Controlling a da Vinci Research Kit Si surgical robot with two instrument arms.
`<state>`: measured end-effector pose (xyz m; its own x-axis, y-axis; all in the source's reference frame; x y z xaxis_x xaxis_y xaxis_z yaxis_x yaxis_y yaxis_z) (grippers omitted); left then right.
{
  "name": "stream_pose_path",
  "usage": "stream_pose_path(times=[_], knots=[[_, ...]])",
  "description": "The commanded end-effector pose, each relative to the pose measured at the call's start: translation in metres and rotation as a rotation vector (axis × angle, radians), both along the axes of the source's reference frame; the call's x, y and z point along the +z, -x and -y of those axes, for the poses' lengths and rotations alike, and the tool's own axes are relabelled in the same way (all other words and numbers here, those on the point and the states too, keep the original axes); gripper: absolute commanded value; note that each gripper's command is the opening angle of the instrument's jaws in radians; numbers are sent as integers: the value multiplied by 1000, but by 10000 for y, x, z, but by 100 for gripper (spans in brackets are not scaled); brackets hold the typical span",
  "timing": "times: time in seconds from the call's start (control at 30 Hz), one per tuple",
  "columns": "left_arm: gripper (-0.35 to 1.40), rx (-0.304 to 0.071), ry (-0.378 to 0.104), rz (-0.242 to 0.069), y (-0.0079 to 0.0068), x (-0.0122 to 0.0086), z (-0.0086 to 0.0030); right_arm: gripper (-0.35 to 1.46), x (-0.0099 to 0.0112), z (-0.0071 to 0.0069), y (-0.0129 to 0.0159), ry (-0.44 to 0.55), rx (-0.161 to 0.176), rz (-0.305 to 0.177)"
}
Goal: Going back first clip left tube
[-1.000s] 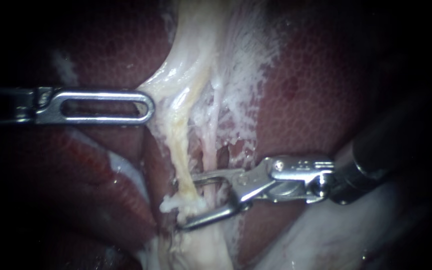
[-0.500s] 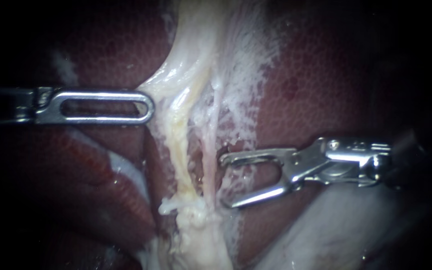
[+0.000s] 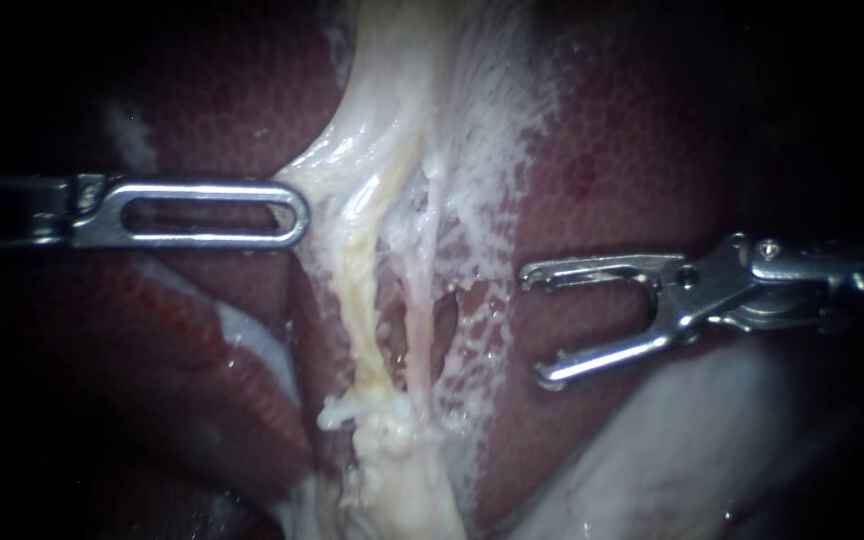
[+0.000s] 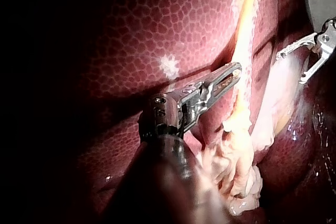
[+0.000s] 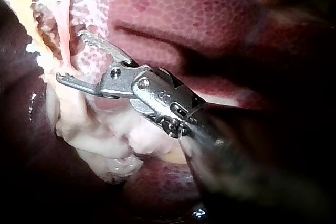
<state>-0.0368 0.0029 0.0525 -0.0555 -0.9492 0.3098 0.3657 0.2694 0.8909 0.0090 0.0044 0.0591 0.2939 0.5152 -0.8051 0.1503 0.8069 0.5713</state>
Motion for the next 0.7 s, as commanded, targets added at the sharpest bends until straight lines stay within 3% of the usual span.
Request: stream_pose_path(times=[0.03, 0.5, 0.7], knots=[[-35, 0, 0, 0, 0, 0, 0, 60, -1, 0, 0, 3, -1, -2], [-35, -2, -4, 1, 1, 3, 1, 60, -2, 0, 1, 25, -6, -9], [-35, -6, -4, -1, 6, 14, 5, 60, -2, 1, 1, 25, -6, -9]])
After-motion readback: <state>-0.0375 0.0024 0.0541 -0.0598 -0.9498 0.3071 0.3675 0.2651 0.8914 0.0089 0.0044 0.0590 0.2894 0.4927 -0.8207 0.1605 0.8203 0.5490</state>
